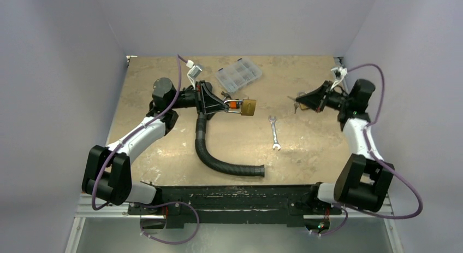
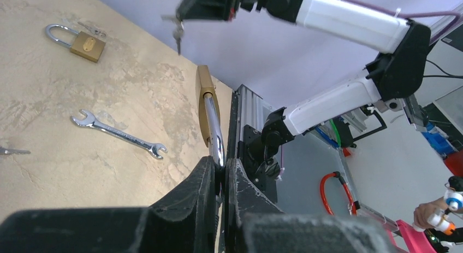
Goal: Lock with the key
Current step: Place the key at the center of the board.
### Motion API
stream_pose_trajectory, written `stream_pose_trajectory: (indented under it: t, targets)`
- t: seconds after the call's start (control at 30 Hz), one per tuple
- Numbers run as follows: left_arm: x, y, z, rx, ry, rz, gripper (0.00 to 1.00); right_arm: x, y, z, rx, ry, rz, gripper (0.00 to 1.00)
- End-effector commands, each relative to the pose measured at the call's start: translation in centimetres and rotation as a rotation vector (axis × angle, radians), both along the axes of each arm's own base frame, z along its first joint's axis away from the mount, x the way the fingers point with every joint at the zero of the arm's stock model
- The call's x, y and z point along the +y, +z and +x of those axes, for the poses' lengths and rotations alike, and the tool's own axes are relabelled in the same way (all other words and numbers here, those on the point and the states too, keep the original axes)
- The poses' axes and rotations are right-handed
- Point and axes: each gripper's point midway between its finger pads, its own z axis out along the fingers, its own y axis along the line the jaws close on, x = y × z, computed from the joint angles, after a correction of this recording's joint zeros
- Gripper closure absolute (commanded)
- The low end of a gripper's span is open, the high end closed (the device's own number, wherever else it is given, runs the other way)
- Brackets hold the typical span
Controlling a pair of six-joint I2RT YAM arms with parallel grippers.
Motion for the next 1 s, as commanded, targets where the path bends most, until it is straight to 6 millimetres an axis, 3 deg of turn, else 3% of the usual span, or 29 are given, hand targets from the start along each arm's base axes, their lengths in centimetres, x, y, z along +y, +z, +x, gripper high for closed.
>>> stream_pose_trajectory:
  t: [0.0, 0.17, 0.3, 0.53, 0.97]
  targets:
    - [0.4, 2.5, -0.1, -0.127, 0.030, -0.027, 1.00, -4.1, -4.7, 0.6, 0.030, -0.055, -0.333, 1.00]
    - [0.4, 1.9, 0.3, -0.122, 0.040, -0.011, 1.00, -10.6, -8.1, 2.1, 0.129, -0.220, -0.467, 1.00]
    - [0.4, 1.8, 0.3, -0.123, 0.040, -0.004, 1.00, -14.4, -10.4, 2.7, 0.179, -0.313, -0.570, 1.00]
    - [0.4, 1.4, 0.4, -0.123, 0.045, 0.005, 1.00, -17.7, -13.8, 3.9, 0.223, -0.399, -0.685, 1.00]
    - [0.5, 1.1, 0.5, -0.124, 0.052, 0.015, 1.00, -19.9, -18.3, 4.5, 0.323, -0.414, -0.740, 1.00]
